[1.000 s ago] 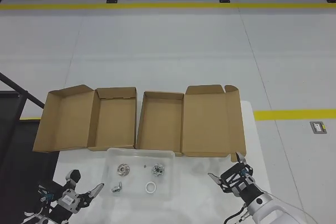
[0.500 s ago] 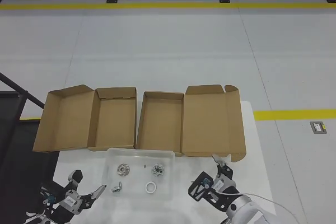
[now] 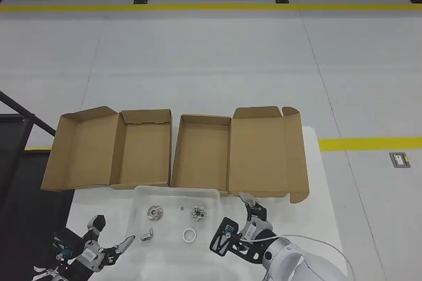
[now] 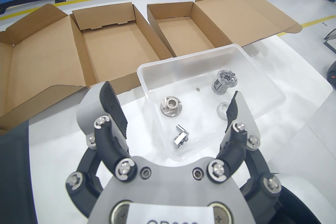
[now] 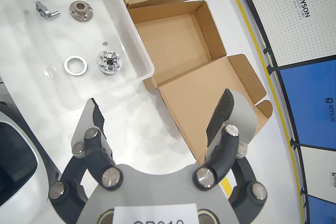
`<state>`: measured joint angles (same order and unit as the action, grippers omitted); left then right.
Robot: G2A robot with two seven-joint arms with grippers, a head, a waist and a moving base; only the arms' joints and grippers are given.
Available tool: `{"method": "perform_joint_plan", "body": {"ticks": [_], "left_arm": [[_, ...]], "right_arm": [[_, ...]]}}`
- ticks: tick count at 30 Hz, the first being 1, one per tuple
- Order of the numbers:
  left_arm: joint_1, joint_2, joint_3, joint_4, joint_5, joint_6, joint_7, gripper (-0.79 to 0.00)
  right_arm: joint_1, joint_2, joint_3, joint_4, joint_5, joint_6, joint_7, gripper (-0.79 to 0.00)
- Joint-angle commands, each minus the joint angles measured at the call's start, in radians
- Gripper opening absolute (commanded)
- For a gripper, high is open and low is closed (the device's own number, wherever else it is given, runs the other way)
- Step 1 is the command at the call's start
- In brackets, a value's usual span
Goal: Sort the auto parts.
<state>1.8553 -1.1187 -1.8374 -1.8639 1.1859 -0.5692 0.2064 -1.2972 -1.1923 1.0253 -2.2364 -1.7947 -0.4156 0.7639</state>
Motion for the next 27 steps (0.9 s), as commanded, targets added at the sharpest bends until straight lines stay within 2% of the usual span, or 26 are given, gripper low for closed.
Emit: {"method": "perform_joint_plan", "body": {"ticks": [1, 9, 14, 27], "left_arm": [[0.000, 0.000, 0.000, 0.000, 0.000, 0.000, 0.000, 0.000], [0.000, 0.000, 0.000, 0.000, 0.000, 0.000, 0.000, 0.000], [0.000, 0.000, 0.000, 0.000, 0.000, 0.000, 0.000, 0.000], [0.000, 0.000, 0.000, 0.000, 0.000, 0.000, 0.000, 0.000]], "right_arm": [[0.007, -0.002, -0.006, 0.032, -0.002, 0.000, -0.039, 0.000], [0.212, -0.049, -0.167, 0.099, 0.042, -0.076, 0.141, 0.000], [0.369, -0.094, -0.247, 0.217, 0.205, -0.133, 0.301, 0.000], [0.366, -0.094, -0.248, 0.232, 0.209, -0.138, 0.279, 0.000]]}}
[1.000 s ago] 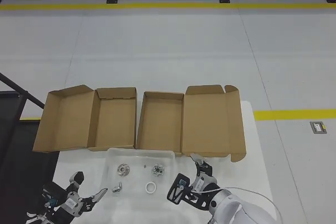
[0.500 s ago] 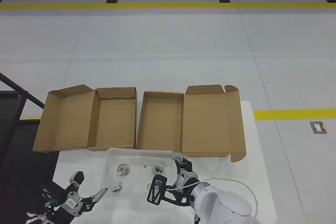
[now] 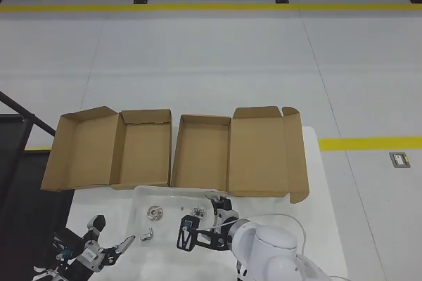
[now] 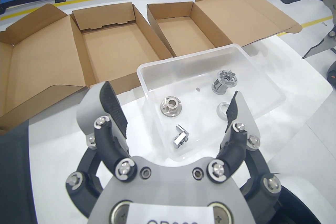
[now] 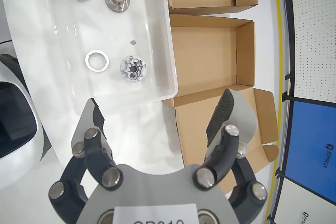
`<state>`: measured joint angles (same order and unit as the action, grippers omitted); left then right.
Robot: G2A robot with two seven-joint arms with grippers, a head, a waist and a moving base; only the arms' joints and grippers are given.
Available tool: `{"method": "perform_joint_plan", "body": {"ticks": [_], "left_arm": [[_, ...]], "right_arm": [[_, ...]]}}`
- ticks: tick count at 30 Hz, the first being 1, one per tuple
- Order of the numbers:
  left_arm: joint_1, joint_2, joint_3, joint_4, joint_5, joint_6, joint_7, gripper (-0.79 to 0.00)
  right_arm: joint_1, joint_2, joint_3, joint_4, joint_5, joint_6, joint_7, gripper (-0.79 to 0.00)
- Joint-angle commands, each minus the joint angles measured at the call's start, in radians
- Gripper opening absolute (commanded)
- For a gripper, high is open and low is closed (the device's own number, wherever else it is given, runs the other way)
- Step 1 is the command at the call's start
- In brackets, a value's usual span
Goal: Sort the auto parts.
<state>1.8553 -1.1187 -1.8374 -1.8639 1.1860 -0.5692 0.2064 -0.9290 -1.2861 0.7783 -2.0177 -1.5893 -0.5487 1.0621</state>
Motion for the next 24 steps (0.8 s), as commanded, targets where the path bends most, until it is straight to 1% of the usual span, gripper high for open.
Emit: {"method": "perform_joint_plan", "body": {"ticks": [1, 8, 13, 24], "left_arm": [[0.000, 0.000, 0.000, 0.000, 0.000, 0.000, 0.000, 0.000], [0.000, 0.000, 0.000, 0.000, 0.000, 0.000, 0.000, 0.000], [0.000, 0.000, 0.000, 0.000, 0.000, 0.000, 0.000, 0.000], [0.000, 0.000, 0.000, 0.000, 0.000, 0.000, 0.000, 0.000]], "right_arm": [[0.009, -0.002, -0.004, 0.038, 0.006, -0.021, -0.036, 0.000], [0.147, -0.036, -0.050, 0.197, 0.061, -0.081, -0.193, 0.000], [0.176, -0.045, -0.052, 0.261, 0.047, -0.086, -0.396, 0.000], [0.176, -0.045, -0.048, 0.268, 0.051, -0.084, -0.404, 0.000]]}}
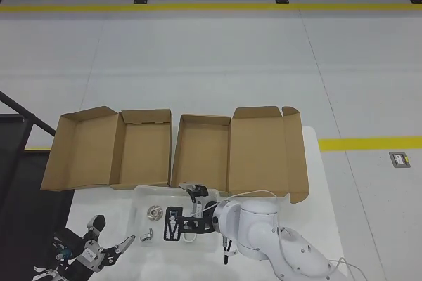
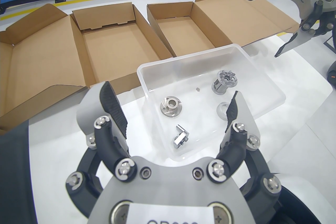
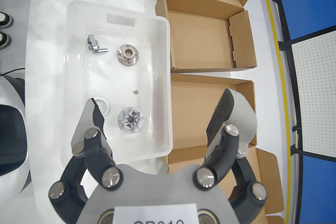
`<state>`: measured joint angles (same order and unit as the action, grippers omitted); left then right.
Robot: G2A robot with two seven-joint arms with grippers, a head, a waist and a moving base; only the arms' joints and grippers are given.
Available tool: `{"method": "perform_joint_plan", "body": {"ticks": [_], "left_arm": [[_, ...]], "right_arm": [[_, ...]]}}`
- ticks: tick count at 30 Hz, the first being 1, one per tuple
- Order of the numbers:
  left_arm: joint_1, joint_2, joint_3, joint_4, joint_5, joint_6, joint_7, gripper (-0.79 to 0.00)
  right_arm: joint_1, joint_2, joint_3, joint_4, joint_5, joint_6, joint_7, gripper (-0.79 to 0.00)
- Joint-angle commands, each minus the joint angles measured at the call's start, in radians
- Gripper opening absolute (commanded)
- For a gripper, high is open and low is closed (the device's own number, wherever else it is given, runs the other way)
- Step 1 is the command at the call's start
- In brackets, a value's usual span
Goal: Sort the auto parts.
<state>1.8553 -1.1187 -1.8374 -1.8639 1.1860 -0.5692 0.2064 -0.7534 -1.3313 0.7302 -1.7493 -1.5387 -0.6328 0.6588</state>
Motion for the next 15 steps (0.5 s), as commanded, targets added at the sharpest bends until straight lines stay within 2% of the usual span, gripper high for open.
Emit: {"method": "perform_joint_plan", "body": {"ticks": [1, 5, 15], "left_arm": [[0.000, 0.000, 0.000, 0.000, 0.000, 0.000, 0.000, 0.000], [0.000, 0.000, 0.000, 0.000, 0.000, 0.000, 0.000, 0.000], [0.000, 0.000, 0.000, 0.000, 0.000, 0.000, 0.000, 0.000]], "right_arm": [[0.000, 0.000, 0.000, 0.000, 0.000, 0.000, 0.000, 0.000], [-0.005, 0.000, -0.001, 0.001, -0.002, -0.001, -0.009, 0.000], [-0.012, 0.000, 0.006, 0.042, -0.055, -0.022, -0.132, 0.000]]}}
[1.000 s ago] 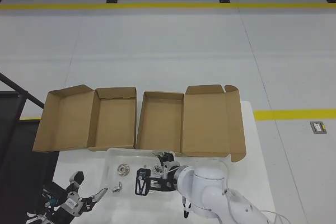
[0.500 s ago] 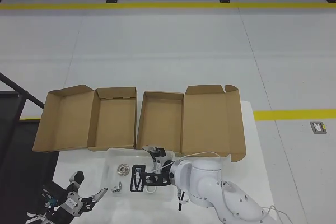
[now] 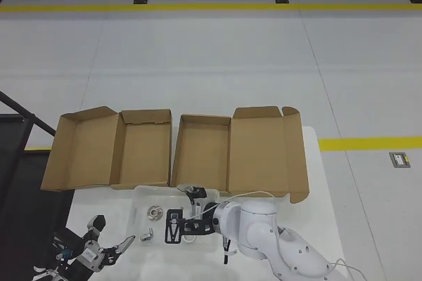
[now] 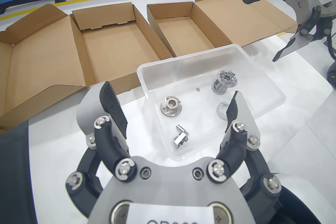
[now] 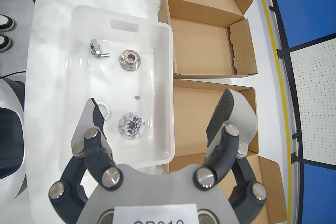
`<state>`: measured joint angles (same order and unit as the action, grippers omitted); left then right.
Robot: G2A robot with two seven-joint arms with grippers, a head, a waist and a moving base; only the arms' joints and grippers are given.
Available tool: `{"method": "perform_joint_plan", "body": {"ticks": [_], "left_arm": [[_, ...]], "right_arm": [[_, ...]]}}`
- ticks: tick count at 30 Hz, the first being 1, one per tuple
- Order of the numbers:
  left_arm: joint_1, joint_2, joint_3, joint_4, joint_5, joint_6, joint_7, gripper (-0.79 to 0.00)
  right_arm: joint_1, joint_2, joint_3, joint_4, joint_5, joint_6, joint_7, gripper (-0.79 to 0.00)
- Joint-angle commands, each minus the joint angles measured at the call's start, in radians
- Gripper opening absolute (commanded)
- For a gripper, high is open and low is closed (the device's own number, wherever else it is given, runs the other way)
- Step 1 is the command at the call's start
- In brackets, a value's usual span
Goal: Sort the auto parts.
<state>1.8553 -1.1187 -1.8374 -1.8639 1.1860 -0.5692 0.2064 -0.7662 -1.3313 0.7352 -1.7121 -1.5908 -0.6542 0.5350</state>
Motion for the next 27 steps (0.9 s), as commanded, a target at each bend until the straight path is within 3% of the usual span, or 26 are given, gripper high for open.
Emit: {"method": "perform_joint_plan", "body": {"ticks": [1, 11, 19, 27], "left_arm": [[0.000, 0.000, 0.000, 0.000, 0.000, 0.000, 0.000, 0.000], [0.000, 0.000, 0.000, 0.000, 0.000, 0.000, 0.000, 0.000], [0.000, 0.000, 0.000, 0.000, 0.000, 0.000, 0.000, 0.000], [0.000, 0.000, 0.000, 0.000, 0.000, 0.000, 0.000, 0.000]], "right_arm": [[0.000, -0.001, 0.002, 0.008, -0.005, 0.000, -0.015, 0.000], [0.027, -0.010, 0.006, 0.088, 0.004, -0.043, -0.136, 0.000], [0.105, -0.046, -0.014, 0.246, 0.142, -0.045, -0.050, 0.000], [0.110, -0.048, -0.016, 0.253, 0.153, -0.046, -0.041, 0.000]]}}
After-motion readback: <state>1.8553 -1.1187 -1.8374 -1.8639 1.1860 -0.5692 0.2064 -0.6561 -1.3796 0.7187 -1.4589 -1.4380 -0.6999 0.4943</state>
